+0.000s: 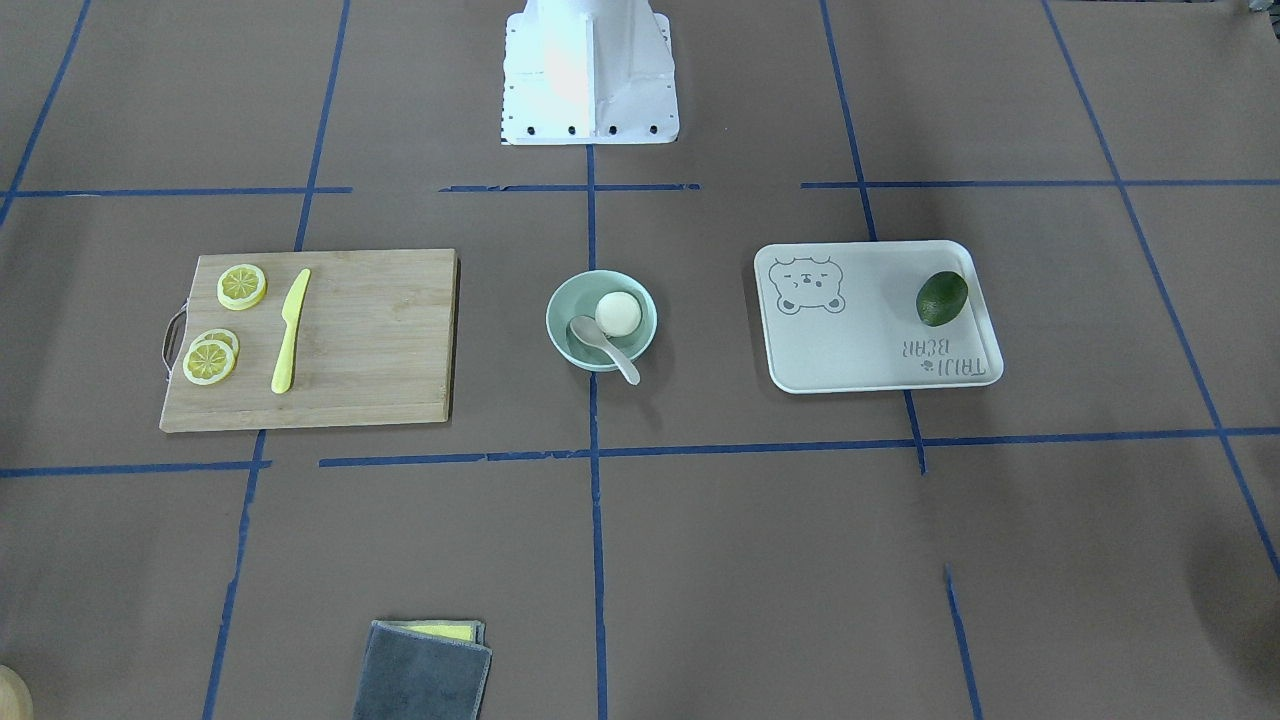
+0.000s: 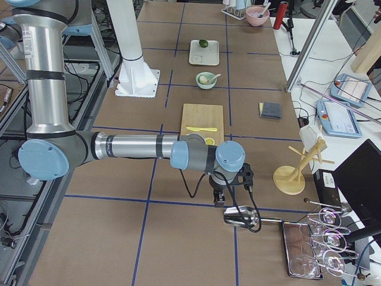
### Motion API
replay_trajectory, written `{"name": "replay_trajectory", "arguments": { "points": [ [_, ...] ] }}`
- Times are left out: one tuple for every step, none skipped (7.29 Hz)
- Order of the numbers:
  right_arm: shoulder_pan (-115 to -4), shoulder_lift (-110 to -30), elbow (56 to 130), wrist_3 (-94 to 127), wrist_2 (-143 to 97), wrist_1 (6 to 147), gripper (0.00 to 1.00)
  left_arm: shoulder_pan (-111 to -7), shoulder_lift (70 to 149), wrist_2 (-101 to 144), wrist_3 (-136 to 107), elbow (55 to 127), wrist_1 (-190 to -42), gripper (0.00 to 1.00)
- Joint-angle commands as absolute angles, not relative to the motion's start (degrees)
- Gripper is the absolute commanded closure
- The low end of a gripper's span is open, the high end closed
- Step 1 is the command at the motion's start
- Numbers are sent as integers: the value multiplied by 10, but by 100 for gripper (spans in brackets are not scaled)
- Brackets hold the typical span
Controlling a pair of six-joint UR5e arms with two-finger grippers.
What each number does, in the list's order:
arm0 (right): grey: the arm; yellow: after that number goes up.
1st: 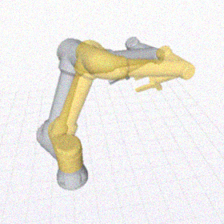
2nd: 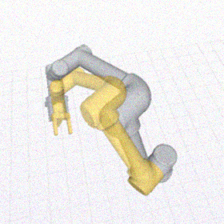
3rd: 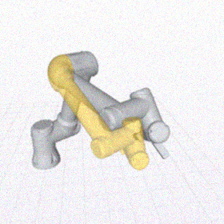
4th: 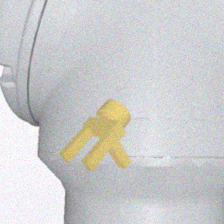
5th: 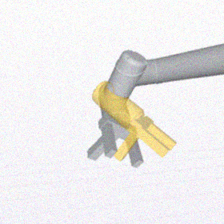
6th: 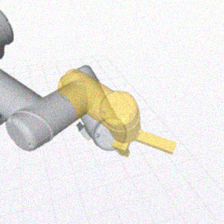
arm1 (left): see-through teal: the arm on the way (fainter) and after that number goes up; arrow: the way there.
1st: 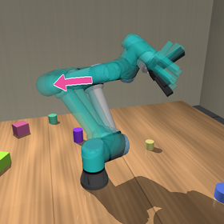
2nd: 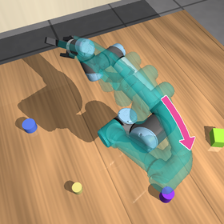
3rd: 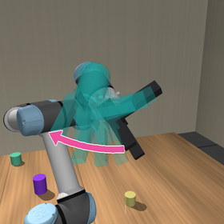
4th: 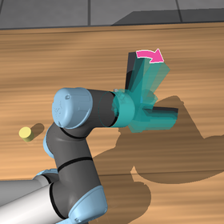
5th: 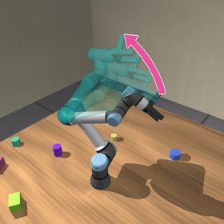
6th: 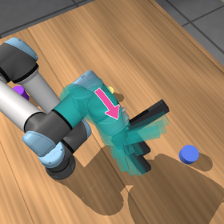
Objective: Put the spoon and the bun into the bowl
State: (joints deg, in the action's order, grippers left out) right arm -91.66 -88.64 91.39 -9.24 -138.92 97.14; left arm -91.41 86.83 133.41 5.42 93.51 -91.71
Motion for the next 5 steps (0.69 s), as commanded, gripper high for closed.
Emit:
{"name": "replay_trajectory", "arguments": {
  "points": [
    [-917,-887,913,-92,-1389,971,0,-914,868,1334,54,933,-919,0],
    [-917,-886,913,-92,-1389,971,0,-914,868,1334,54,933,-919,0],
    [-917,-886,913,-92,-1389,971,0,-913,868,1334,54,933,-919,0],
    [-917,-884,913,-92,-1389,971,0,-913,869,1334,54,933,-920,0],
    [-917,-883,913,-92,-1388,971,0,-913,869,1334,54,933,-920,0]
  ]
}}
